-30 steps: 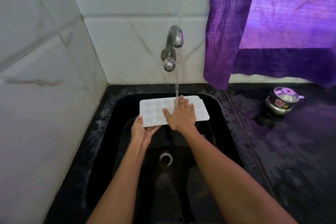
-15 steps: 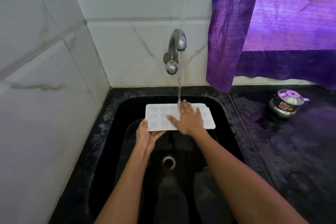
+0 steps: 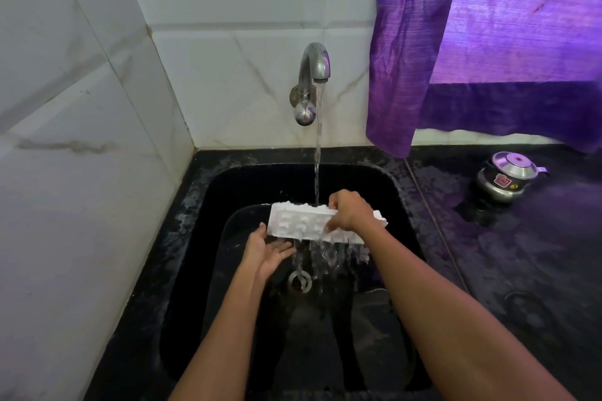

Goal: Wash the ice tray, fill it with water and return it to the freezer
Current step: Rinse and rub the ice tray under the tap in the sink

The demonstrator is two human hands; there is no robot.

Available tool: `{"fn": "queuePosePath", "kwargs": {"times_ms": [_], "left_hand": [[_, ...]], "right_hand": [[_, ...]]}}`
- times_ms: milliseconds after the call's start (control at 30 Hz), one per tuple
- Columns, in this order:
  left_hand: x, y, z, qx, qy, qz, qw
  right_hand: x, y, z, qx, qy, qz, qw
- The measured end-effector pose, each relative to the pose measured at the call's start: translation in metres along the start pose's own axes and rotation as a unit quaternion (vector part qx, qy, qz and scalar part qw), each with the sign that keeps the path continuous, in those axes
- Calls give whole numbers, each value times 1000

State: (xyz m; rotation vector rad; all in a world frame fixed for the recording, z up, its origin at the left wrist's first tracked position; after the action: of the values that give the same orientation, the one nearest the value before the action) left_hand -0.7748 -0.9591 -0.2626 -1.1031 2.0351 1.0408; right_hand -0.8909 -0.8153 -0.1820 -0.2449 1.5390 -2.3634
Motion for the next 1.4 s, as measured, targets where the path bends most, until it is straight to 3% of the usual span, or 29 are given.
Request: {"fn": "queuePosePath", "kwargs": {"times_ms": [133, 267, 467, 567, 667, 767, 967, 1033, 1133, 1233, 1300, 1400], "left_hand": [[-6, 6, 3, -24, -70, 23, 997], [-2, 8, -8, -60, -34, 2, 998], [-3, 9, -16, -34, 32, -44, 998], [-8, 19, -13, -7, 64, -12, 998], [-15, 29, -14, 28, 84, 22, 996], [-11, 34, -22, 34, 91, -7, 995], [-11, 34, -27, 31, 105, -19, 994], [-10, 36, -22, 38, 100, -18, 994], [-10, 40, -16, 51, 111, -31, 992], [-6, 34, -21, 54, 121, -44, 990], [0, 30, -27, 47, 122, -38, 991], [5, 30, -30, 61, 125, -34, 990]], "right_hand": [[-19, 8, 12, -126, -160, -151, 967], [-35, 17, 17, -119, -240, -257, 929], [-49, 20, 46, -12, -250, -96, 963], [-54, 30, 76, 19, -290, -41, 956], [-46, 34, 79, -14, -275, -26, 961], [-27, 25, 50, -90, -210, -30, 973], [-3, 5, -6, -118, 37, -19, 992], [-6, 11, 13, -119, 3, -34, 992], [-17, 29, 54, -89, -148, -25, 985], [-22, 34, 60, -74, -211, -23, 974], [-17, 30, 46, -71, -197, -32, 977], [-7, 24, 12, -96, -87, -23, 991]]}}
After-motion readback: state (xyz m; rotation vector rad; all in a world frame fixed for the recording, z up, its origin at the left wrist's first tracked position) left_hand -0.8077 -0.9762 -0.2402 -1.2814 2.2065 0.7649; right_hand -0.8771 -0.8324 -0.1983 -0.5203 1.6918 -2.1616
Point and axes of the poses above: each hand's wrist, its own x-axis towards the middle knuckle, its own y-axis out of the palm, z = x × y, the point moved 4 cm from there along x, towards the middle knuckle, and after that the axes turned 15 degrees about -z, right-handed, at the moved point
